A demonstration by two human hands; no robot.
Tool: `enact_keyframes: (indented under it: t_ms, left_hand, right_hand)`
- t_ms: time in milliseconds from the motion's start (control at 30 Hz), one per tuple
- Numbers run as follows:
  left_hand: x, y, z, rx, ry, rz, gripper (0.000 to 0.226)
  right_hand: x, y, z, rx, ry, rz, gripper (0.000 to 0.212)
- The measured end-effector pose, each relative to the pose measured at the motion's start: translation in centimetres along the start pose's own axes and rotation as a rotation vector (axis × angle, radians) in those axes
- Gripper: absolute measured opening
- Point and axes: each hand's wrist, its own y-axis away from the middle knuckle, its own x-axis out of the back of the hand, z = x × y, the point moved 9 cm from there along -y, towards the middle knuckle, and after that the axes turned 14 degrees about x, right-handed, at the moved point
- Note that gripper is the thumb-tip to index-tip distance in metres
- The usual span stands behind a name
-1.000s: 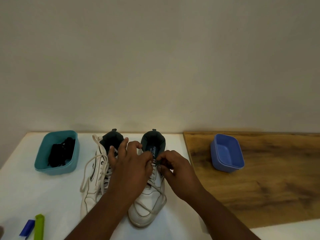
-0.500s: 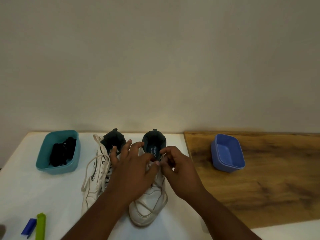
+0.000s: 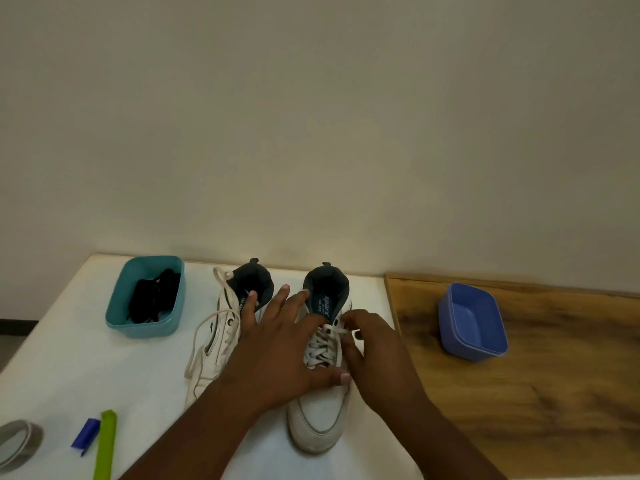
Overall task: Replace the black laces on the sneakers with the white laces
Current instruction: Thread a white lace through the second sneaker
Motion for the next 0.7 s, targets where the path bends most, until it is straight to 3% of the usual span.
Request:
enact_keyframes:
  t_ms: [100, 167, 300, 367, 433, 533, 600, 700]
  left_hand:
    - [-0.2, 0.0, -0.2, 0.002, -0.01, -0.008, 0.108]
    - [-0.2, 0.0, -0.3, 0.0, 0.01, -0.007, 0.107]
    - [0.1, 0.0, 0.0, -0.018, 0.03, -0.007, 0.103]
    - [0.0, 0.1, 0.1, -0.027, 0.032, -0.005, 0.102]
    - [-0.2, 0.3, -0.2, -0.034, 0.023, 0.01, 0.096]
    - [0.0, 0.1, -0.6, -0.025, 0.056, 0.042, 0.089]
    - [0.1, -0.4, -0.6, -0.014, 0.07, 0.053, 0.088]
    - [0.0, -0.7, -0.7, -0.011, 0.065, 0.07, 0.088]
  right_hand:
    - [0.1, -0.6, 0.1, -0.008, 0.041, -0.01, 0.005]
    - [1.7, -0.5, 0.2, -0.053, -0.004, 0.099, 0.012]
    - [8.4, 2.9, 5.3, -0.488, -0.372, 0.824, 0.016]
    - [9.2, 4.4, 7.0, -0.597, -0.479, 0.947, 0.008]
    - [7.6, 3.7, 6.7, -0.559, -0.393, 0.728, 0.006]
    - [3.0, 1.6, 3.7, -0.334, -0.004, 0.205, 0.022]
    - [1.4, 0.6, 1.2, -0.156, 0.213, 0.067, 0.023]
    - [0.9, 0.1, -0.4, -0.082, 0.282, 0.05, 0.009]
